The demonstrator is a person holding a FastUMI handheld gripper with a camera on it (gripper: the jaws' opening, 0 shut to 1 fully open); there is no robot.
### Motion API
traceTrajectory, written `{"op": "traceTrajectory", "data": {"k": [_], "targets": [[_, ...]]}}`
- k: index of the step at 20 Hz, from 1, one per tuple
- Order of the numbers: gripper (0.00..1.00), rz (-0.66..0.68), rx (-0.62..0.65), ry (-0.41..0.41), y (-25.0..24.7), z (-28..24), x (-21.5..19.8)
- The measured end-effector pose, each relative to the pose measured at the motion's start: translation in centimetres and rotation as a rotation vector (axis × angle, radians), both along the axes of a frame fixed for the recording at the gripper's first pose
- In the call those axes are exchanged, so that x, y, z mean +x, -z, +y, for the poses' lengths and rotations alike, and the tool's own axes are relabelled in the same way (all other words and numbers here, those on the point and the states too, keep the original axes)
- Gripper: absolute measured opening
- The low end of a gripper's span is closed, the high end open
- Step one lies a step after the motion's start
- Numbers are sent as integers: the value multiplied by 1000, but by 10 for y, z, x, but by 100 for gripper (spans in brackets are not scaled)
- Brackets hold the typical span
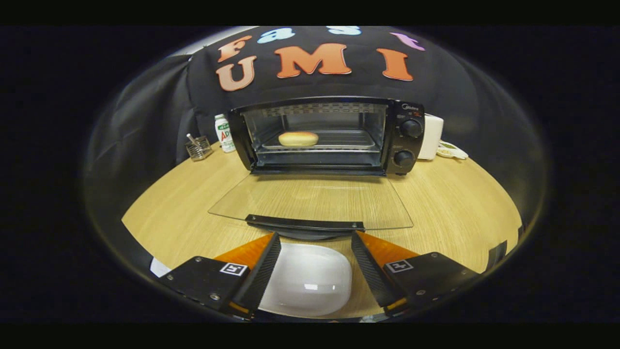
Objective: Open the toaster oven, put the food inside, and close the toaster oven door.
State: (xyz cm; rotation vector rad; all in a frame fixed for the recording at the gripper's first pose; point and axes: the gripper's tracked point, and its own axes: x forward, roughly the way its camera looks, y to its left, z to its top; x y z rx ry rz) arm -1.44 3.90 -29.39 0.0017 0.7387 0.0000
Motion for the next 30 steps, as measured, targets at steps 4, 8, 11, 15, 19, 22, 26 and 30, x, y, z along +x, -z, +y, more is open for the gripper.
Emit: {"op": "traceTrajectory", "data": {"k": [4,8,11,15,19,22,26,30], "targets": [[88,35,-25,31,12,-4,0],[87,44,-17,51,10,-5,0],[86,23,-22,89,2,-10,9],[85,24,-19,101,-5,-8,9],[85,-71,-40,106,-37,-8,17],[85,-189,-54,84,-71,-7,36],[86,-301,-19,81,-98,-4,61],[86,-374,12,88,-113,-3,93]]}}
